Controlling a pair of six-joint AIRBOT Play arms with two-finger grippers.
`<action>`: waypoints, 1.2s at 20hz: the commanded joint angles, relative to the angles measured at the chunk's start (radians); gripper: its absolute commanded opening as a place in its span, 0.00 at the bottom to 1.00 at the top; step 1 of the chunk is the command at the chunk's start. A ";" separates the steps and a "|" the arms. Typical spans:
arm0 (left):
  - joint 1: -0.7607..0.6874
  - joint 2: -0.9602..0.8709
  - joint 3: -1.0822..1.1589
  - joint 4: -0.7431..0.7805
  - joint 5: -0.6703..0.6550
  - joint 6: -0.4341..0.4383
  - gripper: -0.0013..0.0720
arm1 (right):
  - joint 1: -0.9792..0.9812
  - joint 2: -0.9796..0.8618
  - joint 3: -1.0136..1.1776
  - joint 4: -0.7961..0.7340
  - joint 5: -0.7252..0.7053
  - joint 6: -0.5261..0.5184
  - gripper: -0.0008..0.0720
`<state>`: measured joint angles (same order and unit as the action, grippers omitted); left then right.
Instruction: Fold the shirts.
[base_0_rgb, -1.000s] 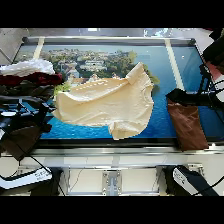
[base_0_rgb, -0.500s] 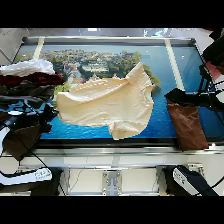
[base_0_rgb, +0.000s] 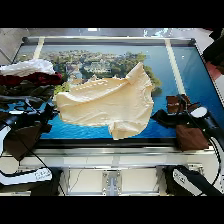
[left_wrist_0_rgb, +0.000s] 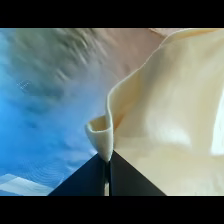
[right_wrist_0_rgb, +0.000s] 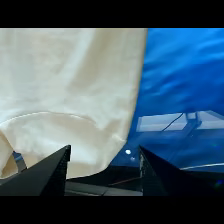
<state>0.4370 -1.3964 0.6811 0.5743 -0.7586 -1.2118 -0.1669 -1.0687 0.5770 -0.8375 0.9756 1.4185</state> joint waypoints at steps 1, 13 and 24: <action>-0.001 0.000 0.001 0.000 -0.014 0.001 0.03 | 0.062 -0.108 -0.070 0.188 -0.101 -0.092 0.68; -0.001 0.000 0.001 0.000 -0.030 0.001 0.03 | 0.123 -0.159 0.027 0.310 -0.083 -0.210 0.63; -0.001 0.000 0.001 0.000 -0.042 0.001 0.03 | -0.038 0.026 -0.043 0.034 0.039 -0.027 0.64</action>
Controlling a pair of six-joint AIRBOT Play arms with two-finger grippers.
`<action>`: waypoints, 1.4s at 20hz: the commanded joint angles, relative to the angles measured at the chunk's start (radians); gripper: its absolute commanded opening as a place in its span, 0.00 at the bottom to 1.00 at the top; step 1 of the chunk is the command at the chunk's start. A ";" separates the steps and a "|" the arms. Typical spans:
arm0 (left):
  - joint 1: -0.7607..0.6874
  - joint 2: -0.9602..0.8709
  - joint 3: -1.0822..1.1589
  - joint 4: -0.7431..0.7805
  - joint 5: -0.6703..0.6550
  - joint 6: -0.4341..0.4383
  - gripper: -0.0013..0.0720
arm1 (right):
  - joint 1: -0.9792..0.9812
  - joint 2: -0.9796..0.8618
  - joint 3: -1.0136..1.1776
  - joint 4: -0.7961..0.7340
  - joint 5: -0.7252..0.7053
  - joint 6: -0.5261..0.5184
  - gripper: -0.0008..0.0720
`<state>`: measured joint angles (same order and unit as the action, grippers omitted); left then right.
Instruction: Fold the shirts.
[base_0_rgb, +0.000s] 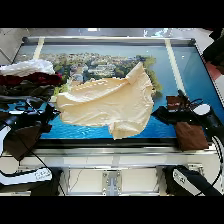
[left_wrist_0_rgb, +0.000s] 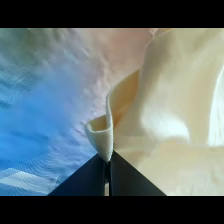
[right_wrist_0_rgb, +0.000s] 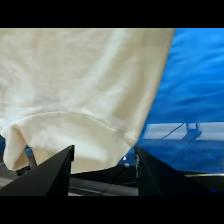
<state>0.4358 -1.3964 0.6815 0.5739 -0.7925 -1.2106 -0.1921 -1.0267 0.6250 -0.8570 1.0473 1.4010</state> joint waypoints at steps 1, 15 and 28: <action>0.000 0.000 0.000 0.000 -0.009 0.000 0.03 | -0.013 -0.047 -0.121 0.096 -0.055 -0.035 0.64; 0.000 0.000 0.000 0.000 -0.008 0.000 0.03 | 0.114 -0.236 -0.140 0.325 -0.282 -0.200 0.62; 0.277 0.678 0.119 0.002 -0.373 0.074 0.03 | 0.152 0.352 0.288 0.239 0.040 -0.183 0.03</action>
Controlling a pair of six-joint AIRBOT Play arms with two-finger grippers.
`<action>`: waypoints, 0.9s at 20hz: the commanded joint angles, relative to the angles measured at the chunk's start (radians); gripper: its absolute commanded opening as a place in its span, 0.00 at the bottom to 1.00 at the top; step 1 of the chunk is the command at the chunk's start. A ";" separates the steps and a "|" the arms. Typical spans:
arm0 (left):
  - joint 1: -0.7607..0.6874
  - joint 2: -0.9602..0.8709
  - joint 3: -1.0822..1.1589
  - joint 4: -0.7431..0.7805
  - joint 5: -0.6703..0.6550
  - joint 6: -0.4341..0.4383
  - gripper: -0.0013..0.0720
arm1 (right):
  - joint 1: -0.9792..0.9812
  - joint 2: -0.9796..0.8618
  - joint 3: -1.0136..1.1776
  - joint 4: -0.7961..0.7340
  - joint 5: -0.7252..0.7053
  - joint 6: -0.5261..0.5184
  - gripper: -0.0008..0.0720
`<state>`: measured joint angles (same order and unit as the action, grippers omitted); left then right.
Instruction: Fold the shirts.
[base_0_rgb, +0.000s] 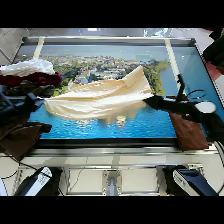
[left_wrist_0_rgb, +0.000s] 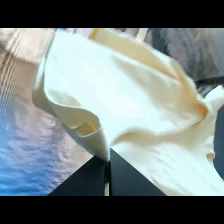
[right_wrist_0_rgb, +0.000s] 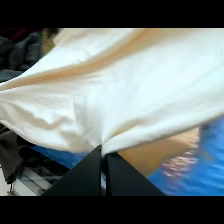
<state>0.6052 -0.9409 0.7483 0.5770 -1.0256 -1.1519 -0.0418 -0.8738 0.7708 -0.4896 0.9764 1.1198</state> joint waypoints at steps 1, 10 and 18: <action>0.169 0.305 0.106 0.001 -0.196 0.015 0.03 | 0.002 0.275 0.211 -0.203 0.113 0.160 0.03; 0.101 0.273 0.834 0.126 -0.394 -0.056 0.03 | 0.002 0.287 0.825 -0.642 0.127 0.284 0.02; -0.237 -0.137 0.697 0.351 -0.286 -0.083 0.03 | 0.003 -0.265 0.824 -0.564 0.144 0.162 0.02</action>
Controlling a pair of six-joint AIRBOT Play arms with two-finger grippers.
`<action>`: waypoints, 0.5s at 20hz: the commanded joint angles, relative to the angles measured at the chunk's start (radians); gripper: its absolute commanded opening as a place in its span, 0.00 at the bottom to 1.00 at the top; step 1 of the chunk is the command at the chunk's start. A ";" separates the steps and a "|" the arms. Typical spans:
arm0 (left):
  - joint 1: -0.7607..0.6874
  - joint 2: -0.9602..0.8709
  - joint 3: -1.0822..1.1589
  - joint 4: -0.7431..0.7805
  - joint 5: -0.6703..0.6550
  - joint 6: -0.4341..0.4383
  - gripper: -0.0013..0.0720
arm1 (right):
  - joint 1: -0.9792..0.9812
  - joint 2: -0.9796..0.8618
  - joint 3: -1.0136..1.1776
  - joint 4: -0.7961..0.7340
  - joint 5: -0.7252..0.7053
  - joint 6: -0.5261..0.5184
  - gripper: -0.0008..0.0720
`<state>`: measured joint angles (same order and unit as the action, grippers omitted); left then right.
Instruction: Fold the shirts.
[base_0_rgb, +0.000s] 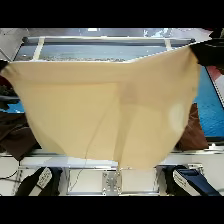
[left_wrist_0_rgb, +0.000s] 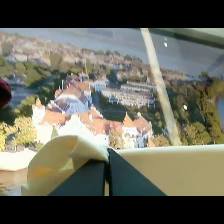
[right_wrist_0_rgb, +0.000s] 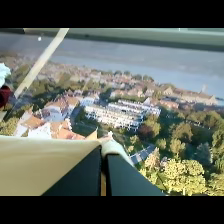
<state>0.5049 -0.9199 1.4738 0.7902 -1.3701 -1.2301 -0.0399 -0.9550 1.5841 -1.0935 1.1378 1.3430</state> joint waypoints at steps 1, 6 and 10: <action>-0.201 -0.244 -0.028 0.203 0.088 -0.004 0.03 | 0.001 -0.269 0.011 0.048 -0.044 -0.071 0.02; -0.336 -0.626 -0.016 0.319 0.561 -0.130 0.03 | 0.001 -0.628 0.012 0.125 -0.321 -0.085 0.02; -0.339 -0.798 0.030 0.172 0.681 -0.131 0.05 | 0.001 -0.775 0.014 0.227 -0.565 -0.088 0.04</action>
<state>0.1864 -1.5883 1.4834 1.0298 -0.8459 -1.3361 -0.0395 -1.6165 1.5963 -0.9436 0.7555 1.2633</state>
